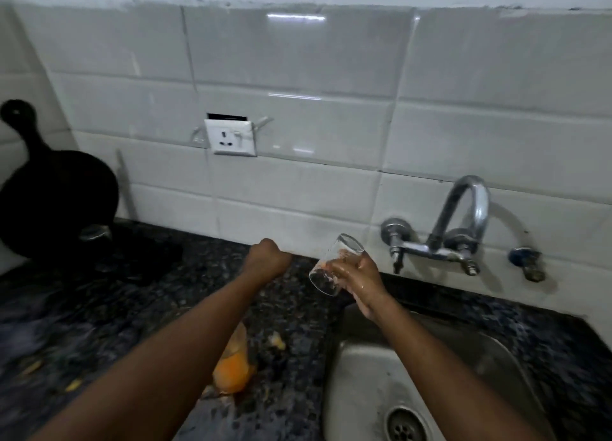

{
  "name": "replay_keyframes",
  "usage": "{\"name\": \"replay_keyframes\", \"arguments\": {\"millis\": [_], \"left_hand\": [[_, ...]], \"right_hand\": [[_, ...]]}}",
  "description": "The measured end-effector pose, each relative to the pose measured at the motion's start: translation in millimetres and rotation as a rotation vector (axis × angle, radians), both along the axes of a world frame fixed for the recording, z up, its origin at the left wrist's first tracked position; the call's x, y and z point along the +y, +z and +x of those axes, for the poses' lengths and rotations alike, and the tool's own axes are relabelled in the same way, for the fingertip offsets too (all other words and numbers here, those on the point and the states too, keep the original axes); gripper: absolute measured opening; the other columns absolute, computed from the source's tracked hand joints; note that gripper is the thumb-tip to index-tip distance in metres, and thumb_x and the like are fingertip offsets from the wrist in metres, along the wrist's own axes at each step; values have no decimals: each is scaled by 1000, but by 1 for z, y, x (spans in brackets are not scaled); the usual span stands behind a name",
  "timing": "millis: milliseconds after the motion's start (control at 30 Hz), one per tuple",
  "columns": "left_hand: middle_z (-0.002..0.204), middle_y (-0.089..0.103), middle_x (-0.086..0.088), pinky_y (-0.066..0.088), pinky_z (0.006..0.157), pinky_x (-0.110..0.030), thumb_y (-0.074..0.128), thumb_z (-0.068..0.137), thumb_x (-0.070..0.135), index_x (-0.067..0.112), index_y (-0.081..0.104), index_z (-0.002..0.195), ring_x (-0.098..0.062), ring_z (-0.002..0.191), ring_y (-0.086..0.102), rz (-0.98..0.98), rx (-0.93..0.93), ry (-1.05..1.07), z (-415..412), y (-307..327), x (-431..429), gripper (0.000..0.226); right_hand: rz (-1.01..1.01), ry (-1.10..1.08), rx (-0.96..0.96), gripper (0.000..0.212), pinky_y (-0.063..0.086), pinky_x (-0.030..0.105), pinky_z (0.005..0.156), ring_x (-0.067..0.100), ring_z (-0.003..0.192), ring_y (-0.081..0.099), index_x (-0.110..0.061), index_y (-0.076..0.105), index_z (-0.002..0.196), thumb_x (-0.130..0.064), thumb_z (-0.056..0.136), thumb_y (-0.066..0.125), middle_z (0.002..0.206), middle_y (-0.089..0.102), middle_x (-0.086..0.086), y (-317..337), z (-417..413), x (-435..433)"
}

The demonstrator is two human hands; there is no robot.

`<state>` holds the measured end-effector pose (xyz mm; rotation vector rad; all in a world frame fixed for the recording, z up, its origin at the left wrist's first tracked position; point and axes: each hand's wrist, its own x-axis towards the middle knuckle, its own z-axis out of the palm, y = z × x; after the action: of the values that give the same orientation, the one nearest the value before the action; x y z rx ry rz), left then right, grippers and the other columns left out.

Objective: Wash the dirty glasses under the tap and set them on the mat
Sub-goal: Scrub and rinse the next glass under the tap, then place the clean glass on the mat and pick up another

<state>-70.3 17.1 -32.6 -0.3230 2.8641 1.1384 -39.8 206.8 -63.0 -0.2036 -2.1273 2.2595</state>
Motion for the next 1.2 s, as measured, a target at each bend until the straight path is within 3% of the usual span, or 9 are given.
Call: {"name": "replay_keyframes", "arguments": {"millis": [133,300,433,567,633,700,800,1033,1200], "left_hand": [[93,72,-15,48,73,-26,70,83,31,7,73,86,-30,92,69,9,-3,139,-9,-9,-84,25],[74,62,-7,44,72,-29,62,88,40,5,69,79,-29,82,61,23,35,281,-19,-21,-186,37],[88,65,-15,47,70,-34,59,89,36,4,65,86,-29,74,59,-42,-77,352,-20,-50,-263,34],[125,59,-20,50,86,-39,56,89,45,3,57,123,-39,114,57,-146,-194,386,-19,-90,-320,54],[150,38,-23,38,108,-45,54,90,56,-1,33,147,-40,139,35,-255,-215,382,-19,-108,-338,84],[163,11,-23,17,120,-47,49,89,67,-3,8,155,-38,151,9,-354,-222,338,-22,-118,-352,104],[164,-8,-21,2,124,-45,48,83,77,-3,-7,155,-35,152,-9,-402,-261,282,-35,-127,-380,120],[164,-15,-20,1,124,-43,41,78,86,-2,-9,155,-33,152,-10,-381,-412,205,-45,-142,-400,127],[162,-19,-24,-2,124,-46,44,77,84,-5,-13,153,-37,151,-15,-375,-473,199,-55,-146,-401,130]], "right_hand": [[-150,58,-61,66,57,33,68,28,94,70,-13,58,128,-11,69,86,111,71,16,-3,-34,-75],[-59,49,-78,62,46,16,45,11,67,63,-8,65,120,-20,65,90,100,74,12,-8,-73,-170],[40,57,-26,55,60,35,73,19,87,71,-28,65,103,-21,57,93,100,74,5,-21,-106,-241],[168,62,18,65,58,35,82,16,93,67,-24,59,115,-27,59,93,102,70,-2,-31,-131,-305],[230,82,38,66,57,32,81,14,90,66,-25,57,115,-30,59,92,98,68,-6,-39,-144,-336],[264,98,57,65,57,34,83,14,90,66,-26,56,113,-32,59,92,95,67,-8,-44,-156,-360],[320,148,85,70,54,31,85,14,93,65,-23,56,117,-32,58,93,103,67,-5,-47,-174,-393],[423,267,176,70,53,28,87,14,95,64,-24,54,114,-22,57,94,103,64,-10,-51,-220,-453],[476,370,221,71,39,-3,64,10,87,59,-12,57,120,-6,58,92,101,64,-4,-51,-242,-480]]}}
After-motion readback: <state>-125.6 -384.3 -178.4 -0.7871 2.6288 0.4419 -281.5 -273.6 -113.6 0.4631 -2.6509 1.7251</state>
